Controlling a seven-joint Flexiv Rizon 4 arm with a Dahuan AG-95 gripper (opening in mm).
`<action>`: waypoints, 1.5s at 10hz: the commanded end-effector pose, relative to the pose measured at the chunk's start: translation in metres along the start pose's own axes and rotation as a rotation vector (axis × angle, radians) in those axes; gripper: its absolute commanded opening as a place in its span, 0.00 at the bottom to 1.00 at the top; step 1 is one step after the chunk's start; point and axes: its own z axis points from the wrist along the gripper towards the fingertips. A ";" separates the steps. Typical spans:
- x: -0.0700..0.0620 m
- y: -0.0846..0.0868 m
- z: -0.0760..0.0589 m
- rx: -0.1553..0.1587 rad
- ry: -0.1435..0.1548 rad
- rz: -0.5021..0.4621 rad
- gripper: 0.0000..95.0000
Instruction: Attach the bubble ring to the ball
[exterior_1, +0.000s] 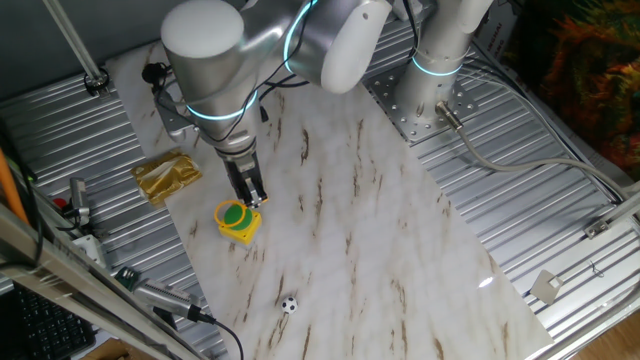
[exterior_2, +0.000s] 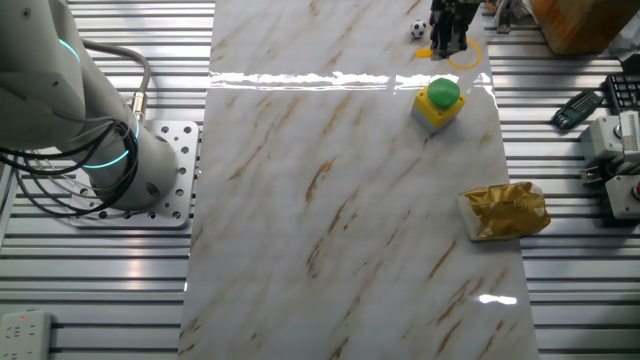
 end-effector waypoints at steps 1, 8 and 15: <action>0.000 0.000 0.001 0.000 0.001 0.004 0.00; 0.000 0.000 0.001 -0.002 -0.005 -0.017 0.00; 0.000 0.000 0.001 0.041 -0.012 -0.263 0.00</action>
